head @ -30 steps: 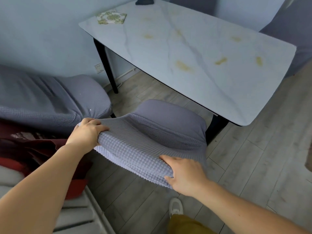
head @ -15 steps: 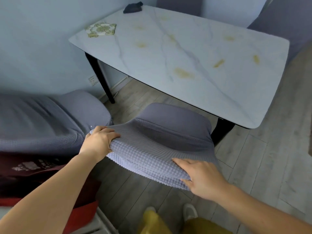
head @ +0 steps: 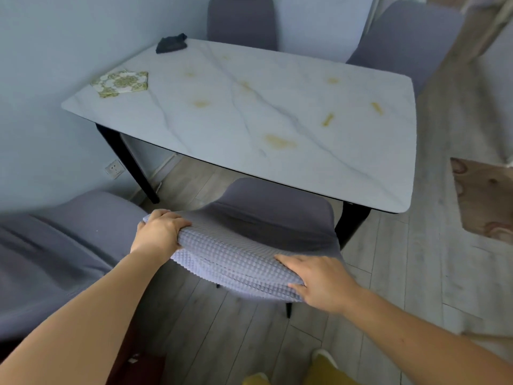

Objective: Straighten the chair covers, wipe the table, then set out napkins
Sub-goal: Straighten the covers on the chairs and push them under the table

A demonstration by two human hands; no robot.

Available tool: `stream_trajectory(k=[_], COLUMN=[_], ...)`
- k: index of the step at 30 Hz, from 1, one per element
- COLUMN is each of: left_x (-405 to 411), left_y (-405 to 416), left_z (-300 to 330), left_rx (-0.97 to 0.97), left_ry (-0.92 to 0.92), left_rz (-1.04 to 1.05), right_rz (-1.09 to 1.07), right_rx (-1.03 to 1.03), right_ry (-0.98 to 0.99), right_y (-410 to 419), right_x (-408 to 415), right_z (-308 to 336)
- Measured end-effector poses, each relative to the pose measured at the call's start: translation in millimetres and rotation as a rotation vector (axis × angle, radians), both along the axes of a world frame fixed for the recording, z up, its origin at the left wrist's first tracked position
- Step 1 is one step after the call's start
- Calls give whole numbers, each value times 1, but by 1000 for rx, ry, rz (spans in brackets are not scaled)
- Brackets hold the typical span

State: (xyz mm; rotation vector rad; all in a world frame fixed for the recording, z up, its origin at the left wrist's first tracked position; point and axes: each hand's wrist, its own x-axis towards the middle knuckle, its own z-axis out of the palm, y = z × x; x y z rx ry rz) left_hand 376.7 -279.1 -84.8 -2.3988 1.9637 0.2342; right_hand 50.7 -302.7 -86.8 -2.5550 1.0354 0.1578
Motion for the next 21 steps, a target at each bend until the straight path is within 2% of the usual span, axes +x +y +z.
stream_trajectory(k=[13, 21], left_x=[35, 40], left_y=[-65, -107], left_z=[7, 19], left_rx=[-47, 31], left_ry=[52, 16], left_rz=[-102, -112], right_rz=[-33, -52], right_rx=[-18, -40], right_ry=[-11, -31], right_y=[-45, -76], right_x=[27, 29], right_z=[11, 27])
